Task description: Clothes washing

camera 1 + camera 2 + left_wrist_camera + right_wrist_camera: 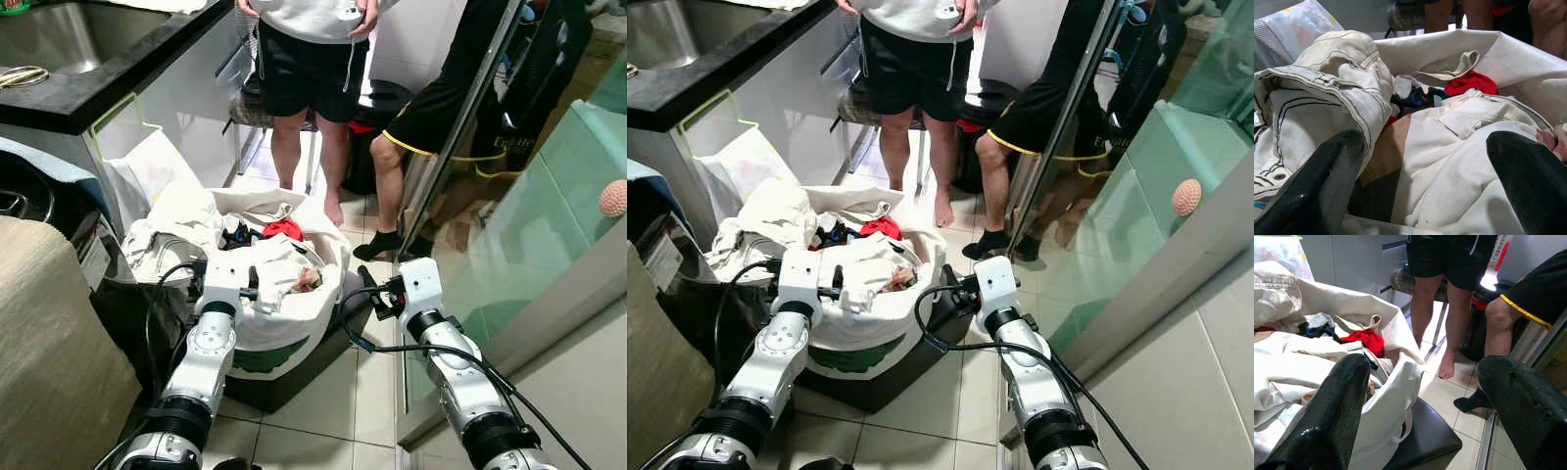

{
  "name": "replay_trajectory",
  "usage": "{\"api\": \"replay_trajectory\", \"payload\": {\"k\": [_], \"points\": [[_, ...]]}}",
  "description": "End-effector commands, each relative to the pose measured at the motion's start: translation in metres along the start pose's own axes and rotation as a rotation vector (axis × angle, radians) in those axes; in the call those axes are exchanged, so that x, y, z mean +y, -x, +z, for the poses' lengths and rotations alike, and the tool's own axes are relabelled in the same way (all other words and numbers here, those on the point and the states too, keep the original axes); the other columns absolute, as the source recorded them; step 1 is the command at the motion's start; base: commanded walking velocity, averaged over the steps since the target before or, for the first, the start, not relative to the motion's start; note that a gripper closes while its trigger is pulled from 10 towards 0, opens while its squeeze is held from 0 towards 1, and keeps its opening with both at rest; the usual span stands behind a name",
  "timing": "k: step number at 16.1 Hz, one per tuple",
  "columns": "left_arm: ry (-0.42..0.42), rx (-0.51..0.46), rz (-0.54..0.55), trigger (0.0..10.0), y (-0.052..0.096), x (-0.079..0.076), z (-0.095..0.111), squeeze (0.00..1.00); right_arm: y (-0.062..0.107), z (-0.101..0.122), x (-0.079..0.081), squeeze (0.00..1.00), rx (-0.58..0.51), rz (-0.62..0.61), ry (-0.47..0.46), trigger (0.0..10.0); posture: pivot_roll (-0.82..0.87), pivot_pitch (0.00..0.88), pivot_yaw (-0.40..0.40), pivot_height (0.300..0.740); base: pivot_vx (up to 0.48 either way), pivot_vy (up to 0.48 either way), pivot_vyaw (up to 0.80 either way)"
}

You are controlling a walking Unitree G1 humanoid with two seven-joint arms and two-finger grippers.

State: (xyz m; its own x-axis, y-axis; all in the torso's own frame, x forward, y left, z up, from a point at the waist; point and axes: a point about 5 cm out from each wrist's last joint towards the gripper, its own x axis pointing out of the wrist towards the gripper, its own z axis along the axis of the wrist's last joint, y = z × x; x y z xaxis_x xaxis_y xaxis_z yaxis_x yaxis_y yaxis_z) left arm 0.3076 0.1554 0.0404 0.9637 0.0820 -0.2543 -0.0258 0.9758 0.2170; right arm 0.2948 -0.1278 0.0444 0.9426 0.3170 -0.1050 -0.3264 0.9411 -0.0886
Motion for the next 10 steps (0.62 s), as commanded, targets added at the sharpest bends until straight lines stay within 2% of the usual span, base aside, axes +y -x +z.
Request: {"api": "replay_trajectory", "payload": {"k": [1, 8, 9, 10], "points": [[-0.001, -0.010, -0.033, 10.0, -0.001, -0.006, 0.005, 1.00, 0.001, 0.001, -0.003, 0.00, 0.000, -0.014, 0.007, 10.0, 0.05, 0.000, -0.044, 0.740, 0.000, 0.000, 0.00], [0.015, -0.033, -0.063, 10.0, 0.000, -0.014, 0.012, 1.00, 0.001, 0.001, -0.003, 0.00, -0.001, -0.023, 0.004, 10.0, 0.05, 0.000, -0.041, 0.740, 0.000, 0.000, 0.00], [0.036, -0.052, -0.069, 10.0, 0.000, -0.017, 0.016, 1.00, 0.001, 0.002, -0.003, 0.00, -0.001, -0.022, 0.004, 10.0, 0.05, 0.000, -0.041, 0.740, 0.000, 0.000, 0.00], [0.090, -0.082, -0.065, 10.0, 0.000, -0.018, 0.023, 1.00, 0.000, 0.002, -0.003, 0.00, -0.001, -0.022, 0.005, 10.0, 0.05, 0.000, -0.043, 0.740, 0.000, 0.000, 0.00]]}}
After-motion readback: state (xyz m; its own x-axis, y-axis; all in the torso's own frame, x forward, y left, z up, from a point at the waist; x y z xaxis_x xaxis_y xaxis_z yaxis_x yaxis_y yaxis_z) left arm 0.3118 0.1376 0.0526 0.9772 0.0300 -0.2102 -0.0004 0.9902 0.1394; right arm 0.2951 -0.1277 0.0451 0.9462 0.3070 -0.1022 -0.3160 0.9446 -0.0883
